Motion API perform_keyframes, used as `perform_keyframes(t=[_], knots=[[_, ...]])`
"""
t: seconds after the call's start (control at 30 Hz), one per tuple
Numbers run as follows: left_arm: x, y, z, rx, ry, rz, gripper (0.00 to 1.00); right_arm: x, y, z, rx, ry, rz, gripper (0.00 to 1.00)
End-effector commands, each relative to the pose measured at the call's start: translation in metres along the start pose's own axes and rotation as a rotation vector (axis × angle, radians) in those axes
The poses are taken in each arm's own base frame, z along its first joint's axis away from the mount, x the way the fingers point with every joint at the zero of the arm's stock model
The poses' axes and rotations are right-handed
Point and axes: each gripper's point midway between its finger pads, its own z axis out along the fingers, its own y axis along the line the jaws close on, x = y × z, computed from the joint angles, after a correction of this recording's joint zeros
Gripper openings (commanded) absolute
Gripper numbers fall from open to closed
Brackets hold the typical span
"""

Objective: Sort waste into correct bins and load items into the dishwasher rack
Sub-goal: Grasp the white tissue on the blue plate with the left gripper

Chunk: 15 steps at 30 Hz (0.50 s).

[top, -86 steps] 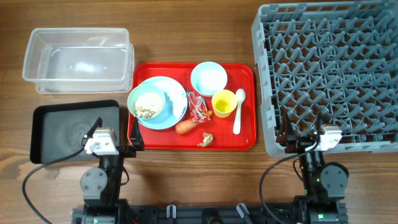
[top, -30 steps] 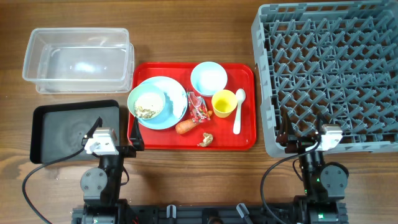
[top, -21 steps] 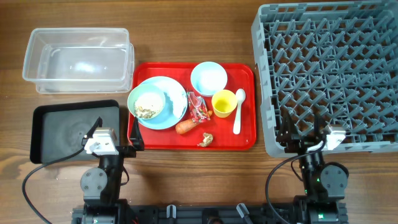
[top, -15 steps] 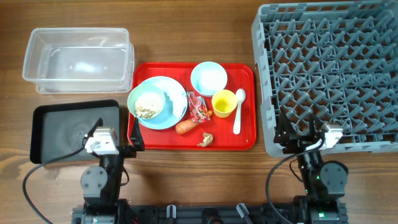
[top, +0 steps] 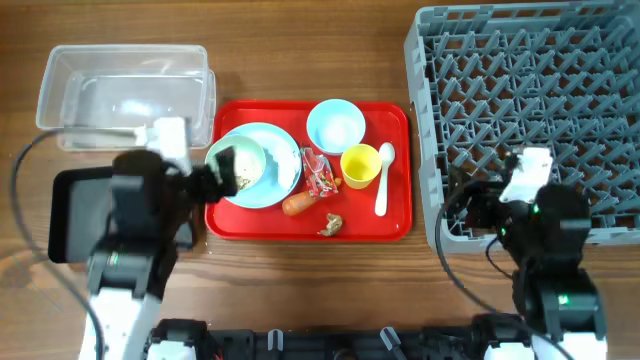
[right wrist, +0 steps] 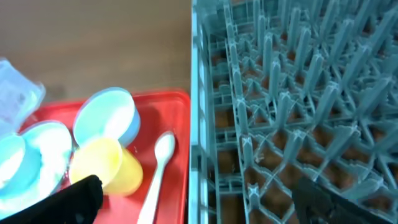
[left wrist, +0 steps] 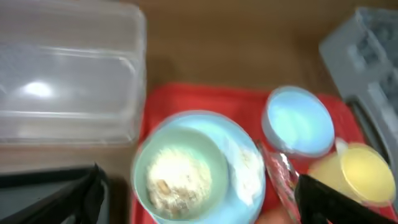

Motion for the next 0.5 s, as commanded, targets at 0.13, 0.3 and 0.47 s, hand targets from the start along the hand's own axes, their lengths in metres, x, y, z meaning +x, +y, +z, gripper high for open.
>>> perform_keyframes(t=[0.13, 0.3, 0.47], knots=[[0.049, -0.081, 0.041, 0.155, 0.399, 0.143, 1.0, 0.003, 0.002, 0.002, 0.013, 0.153, -0.015, 1.0], [0.074, -0.098, 0.044, 0.188, 0.484, 0.19, 1.0, 0.003, 0.003, 0.002, 0.005, 0.152, -0.004, 1.0], [0.056, -0.111, 0.059, 0.219, 0.402, 0.151, 1.0, 0.002, 0.003, 0.002, 0.005, 0.151, -0.004, 1.0]])
